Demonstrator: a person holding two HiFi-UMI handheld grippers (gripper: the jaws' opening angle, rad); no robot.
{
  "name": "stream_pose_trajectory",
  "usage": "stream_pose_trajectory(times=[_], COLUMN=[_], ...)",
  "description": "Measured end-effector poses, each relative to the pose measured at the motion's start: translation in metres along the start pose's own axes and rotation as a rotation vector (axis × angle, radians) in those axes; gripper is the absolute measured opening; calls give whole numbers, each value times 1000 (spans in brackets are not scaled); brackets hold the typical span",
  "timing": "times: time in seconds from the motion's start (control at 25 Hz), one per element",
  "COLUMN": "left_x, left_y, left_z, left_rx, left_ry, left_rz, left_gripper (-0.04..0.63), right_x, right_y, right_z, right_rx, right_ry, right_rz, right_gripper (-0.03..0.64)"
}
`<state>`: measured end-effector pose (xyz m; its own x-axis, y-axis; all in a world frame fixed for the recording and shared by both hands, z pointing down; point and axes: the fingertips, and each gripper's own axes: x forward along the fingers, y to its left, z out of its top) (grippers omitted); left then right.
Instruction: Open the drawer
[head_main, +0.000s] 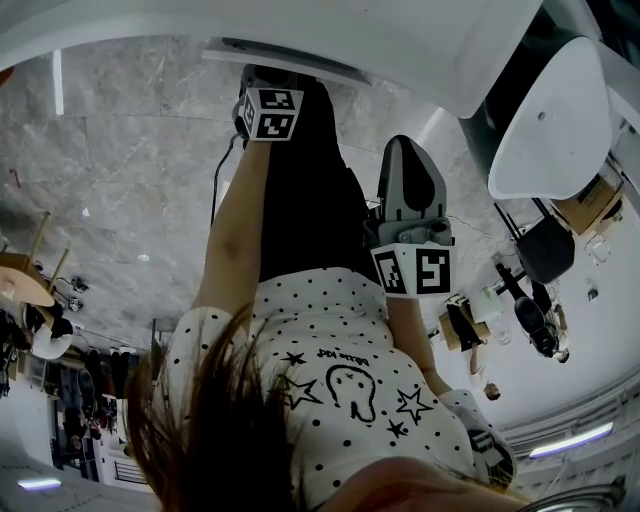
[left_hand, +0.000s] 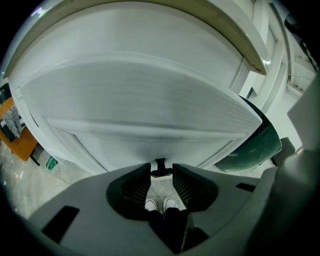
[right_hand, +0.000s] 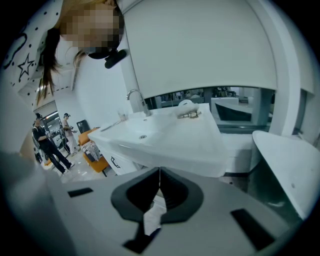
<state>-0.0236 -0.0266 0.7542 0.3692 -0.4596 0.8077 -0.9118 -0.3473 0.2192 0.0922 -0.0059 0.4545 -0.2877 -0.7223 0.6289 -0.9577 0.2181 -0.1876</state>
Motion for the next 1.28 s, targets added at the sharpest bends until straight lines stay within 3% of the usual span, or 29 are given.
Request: stream_pose_trajectory(times=[1.28], left_x=[-1], left_y=[-11], left_z=[-17], left_rx=[2], left_ry=[-19], left_rz=[-32], left_gripper=[140], right_x=[0], right_y=[9], right_z=[-9], right_rx=[-5], right_ry=[17], right_rz=[3], right_gripper=[15])
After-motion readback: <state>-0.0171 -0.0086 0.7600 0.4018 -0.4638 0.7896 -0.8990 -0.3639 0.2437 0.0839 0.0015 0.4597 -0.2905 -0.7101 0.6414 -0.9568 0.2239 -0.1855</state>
